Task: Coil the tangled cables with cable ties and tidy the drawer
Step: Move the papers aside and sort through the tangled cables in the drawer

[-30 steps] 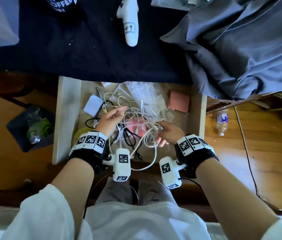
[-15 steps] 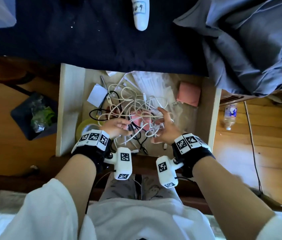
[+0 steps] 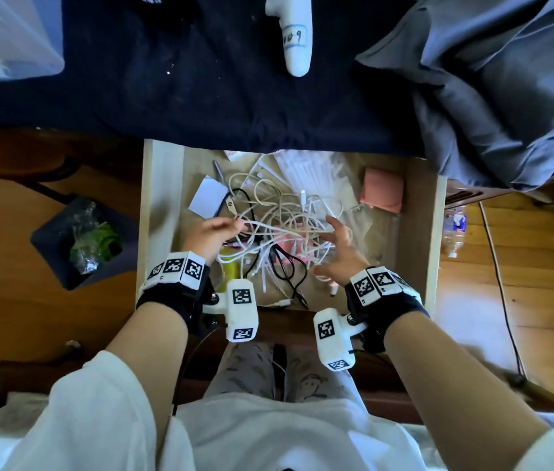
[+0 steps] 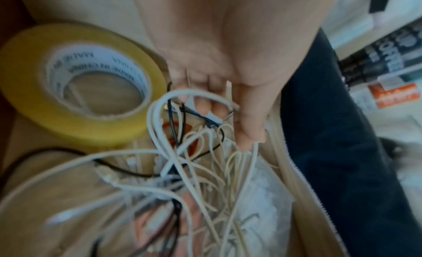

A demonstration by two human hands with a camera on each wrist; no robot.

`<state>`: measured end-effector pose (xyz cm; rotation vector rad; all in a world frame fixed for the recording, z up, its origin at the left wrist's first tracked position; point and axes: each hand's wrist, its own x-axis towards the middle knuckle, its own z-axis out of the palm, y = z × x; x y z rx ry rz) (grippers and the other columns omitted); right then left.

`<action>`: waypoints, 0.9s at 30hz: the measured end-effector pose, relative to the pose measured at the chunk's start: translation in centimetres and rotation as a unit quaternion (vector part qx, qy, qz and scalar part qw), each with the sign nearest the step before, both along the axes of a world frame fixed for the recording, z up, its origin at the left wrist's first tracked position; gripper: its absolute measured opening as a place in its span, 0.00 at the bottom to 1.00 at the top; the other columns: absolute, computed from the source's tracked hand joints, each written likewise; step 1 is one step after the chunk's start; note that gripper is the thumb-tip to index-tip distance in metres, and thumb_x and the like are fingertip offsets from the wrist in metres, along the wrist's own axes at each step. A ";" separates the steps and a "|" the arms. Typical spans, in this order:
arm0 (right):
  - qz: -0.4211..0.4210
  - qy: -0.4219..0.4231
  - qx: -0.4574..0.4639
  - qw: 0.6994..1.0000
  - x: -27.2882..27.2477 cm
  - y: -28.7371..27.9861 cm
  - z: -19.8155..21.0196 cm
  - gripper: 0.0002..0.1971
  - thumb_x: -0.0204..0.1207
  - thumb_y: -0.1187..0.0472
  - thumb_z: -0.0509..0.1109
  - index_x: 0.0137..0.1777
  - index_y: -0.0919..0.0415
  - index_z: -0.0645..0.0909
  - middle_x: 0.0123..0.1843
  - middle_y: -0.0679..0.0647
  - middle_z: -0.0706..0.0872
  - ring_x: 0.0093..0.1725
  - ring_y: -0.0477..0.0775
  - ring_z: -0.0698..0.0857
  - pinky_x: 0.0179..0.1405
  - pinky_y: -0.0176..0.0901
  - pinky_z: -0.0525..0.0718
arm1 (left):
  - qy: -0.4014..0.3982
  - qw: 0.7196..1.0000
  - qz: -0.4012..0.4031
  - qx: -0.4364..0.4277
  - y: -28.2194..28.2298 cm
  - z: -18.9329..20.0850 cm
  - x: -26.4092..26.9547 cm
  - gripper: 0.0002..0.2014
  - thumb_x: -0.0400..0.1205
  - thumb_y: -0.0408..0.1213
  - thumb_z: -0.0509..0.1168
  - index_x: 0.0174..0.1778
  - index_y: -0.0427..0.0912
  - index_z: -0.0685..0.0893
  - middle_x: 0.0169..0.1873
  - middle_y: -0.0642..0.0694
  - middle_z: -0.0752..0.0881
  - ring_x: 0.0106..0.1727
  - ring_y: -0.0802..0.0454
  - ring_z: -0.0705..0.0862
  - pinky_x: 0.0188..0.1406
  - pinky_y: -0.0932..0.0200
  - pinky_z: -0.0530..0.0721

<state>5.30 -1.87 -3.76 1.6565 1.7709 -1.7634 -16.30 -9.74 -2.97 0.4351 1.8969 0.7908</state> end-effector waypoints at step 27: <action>-0.187 -0.232 0.148 0.943 -2.7 5.2 -1.0 0.34 0.69 0.62 0.67 0.76 0.52 0.62 0.77 0.62 0.56 0.75 0.65 0.59 0.71 0.49 0.63 | 0.022 0.999 0.040 0.005 1.9 -4.6 -2.3 0.10 0.81 0.23 0.62 0.52 0.40 0.83 0.44 0.45 0.86 0.50 0.45 0.86 0.37 0.66 0.79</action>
